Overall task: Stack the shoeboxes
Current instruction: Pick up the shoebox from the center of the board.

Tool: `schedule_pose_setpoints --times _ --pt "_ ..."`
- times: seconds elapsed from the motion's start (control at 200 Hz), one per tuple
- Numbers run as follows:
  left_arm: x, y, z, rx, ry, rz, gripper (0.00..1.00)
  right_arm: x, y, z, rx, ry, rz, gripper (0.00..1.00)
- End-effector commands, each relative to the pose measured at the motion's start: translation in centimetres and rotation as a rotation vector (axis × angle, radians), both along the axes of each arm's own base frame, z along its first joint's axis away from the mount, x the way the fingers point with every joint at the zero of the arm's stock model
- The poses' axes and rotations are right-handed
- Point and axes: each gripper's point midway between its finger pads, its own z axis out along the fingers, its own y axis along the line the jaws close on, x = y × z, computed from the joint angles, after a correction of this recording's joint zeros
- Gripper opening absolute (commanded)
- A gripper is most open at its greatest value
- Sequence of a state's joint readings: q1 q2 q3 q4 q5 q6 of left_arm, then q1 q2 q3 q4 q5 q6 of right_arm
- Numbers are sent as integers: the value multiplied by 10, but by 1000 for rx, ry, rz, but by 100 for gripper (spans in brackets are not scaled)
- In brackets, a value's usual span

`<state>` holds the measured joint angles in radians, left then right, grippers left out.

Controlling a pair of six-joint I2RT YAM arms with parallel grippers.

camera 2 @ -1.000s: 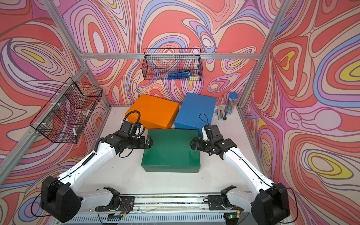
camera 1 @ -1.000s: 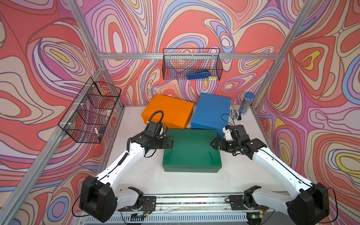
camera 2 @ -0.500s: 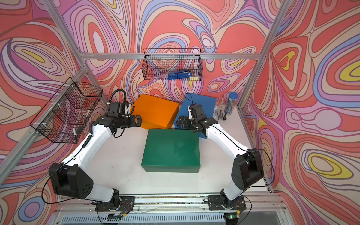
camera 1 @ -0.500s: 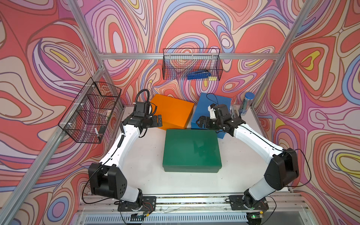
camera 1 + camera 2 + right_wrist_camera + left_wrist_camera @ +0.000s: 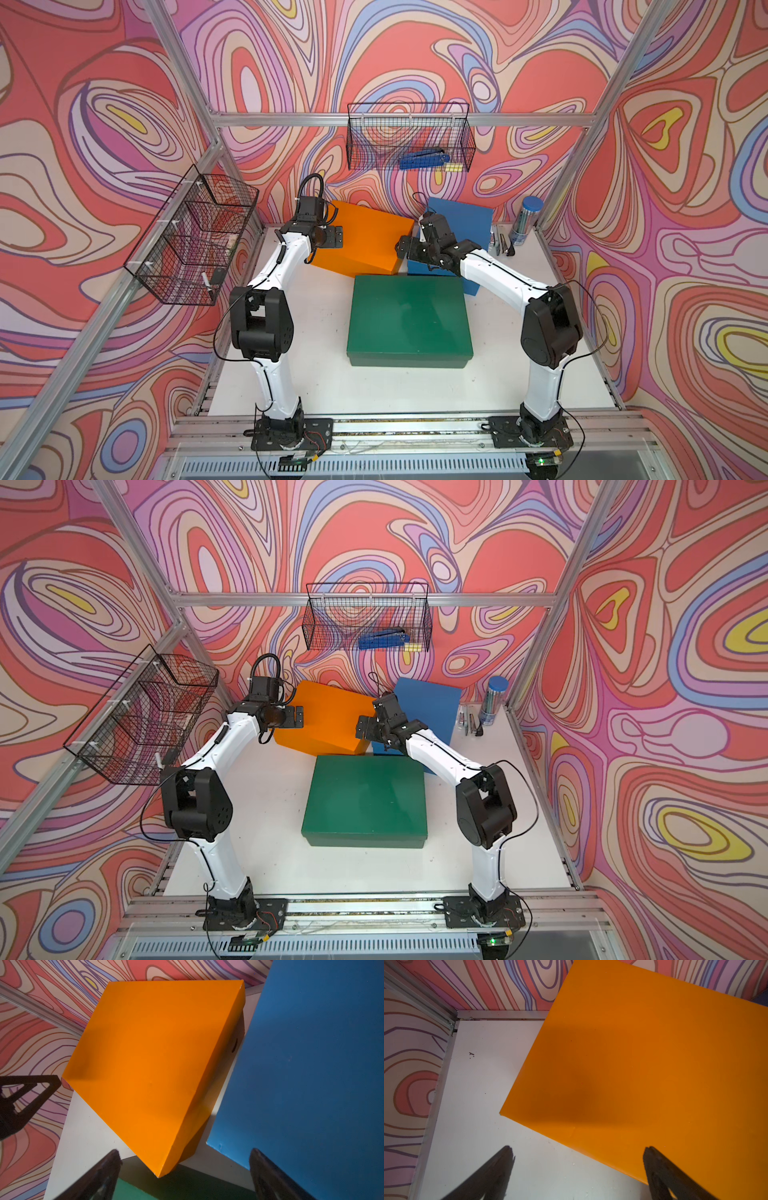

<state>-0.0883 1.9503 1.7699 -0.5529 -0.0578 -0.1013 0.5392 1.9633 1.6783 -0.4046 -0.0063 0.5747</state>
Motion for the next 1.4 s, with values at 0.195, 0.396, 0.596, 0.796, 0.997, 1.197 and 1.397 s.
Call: schedule_pose_setpoints --times 0.195,0.396,0.596,0.796,0.997,1.197,1.397 --pt "41 29 -3 75 -15 14 100 24 23 -20 -28 23 -30 98" --pt "55 37 -17 31 9 4 100 33 30 -27 -36 35 -45 98" --pt "62 38 -34 -30 44 -12 100 36 36 -37 -77 72 -82 98" --pt "65 34 -47 -104 74 -35 100 34 30 -43 -129 111 -140 98" --pt "61 26 -61 -200 123 -57 100 34 30 -48 -135 144 -158 98" --pt "54 25 -69 -246 162 -53 100 41 49 -54 -71 159 -112 98" --pt "40 28 -71 -265 185 -39 100 48 58 -61 -40 157 -79 98"
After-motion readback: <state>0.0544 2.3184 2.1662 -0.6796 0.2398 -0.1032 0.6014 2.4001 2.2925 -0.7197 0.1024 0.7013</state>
